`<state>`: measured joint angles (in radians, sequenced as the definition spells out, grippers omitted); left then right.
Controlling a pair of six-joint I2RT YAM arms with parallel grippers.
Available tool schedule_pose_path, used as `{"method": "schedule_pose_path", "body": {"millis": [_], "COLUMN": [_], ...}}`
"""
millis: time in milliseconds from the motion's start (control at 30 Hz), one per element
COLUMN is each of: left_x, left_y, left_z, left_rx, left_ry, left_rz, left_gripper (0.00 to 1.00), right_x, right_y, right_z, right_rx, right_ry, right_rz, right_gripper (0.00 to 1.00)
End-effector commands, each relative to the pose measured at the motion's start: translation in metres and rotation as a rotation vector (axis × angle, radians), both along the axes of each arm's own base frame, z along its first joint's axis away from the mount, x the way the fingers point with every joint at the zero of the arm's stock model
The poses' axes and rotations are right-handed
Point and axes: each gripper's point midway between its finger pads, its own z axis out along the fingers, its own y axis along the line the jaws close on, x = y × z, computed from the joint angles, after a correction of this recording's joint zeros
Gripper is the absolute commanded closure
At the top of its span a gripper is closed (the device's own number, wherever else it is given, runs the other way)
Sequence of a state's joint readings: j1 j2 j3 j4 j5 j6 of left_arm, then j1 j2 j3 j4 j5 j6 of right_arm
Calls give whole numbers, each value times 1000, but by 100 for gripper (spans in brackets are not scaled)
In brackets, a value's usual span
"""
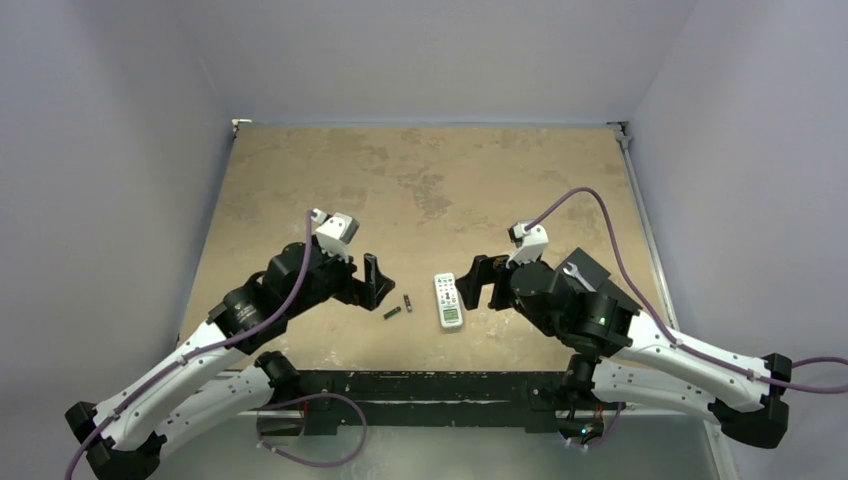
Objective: Load the batteries into the remote control
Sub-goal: Turn over the remote control at the center of the board.
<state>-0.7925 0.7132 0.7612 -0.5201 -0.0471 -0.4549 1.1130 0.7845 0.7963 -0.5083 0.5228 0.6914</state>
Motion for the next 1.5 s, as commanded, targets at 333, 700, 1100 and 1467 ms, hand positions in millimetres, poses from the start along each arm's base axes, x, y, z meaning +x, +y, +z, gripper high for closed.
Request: {"method": "schedule_pose_path", "body": {"millis": [333,700,1100,1467], "left_x": [14,12,10,8], "left_y": [25,27,27,26], "left_z": [16,21,23,23], "left_rx": [-4,-24,-33,-43], "left_ry": [-41,-52,-56,-55], "left_rz": [175,178,169,158], "left_gripper": [1,1,1,1], "right_x": [-6,-12,-19,-14], "right_y": [-2,21,49,51], "right_z": [-3,-15,-51,-95], "right_rx": [-40,-75,-113,-229], "right_ry": [11,21,139,225], "right_rz": [36,167,194,96], "right_gripper": [1,2,8,12]}}
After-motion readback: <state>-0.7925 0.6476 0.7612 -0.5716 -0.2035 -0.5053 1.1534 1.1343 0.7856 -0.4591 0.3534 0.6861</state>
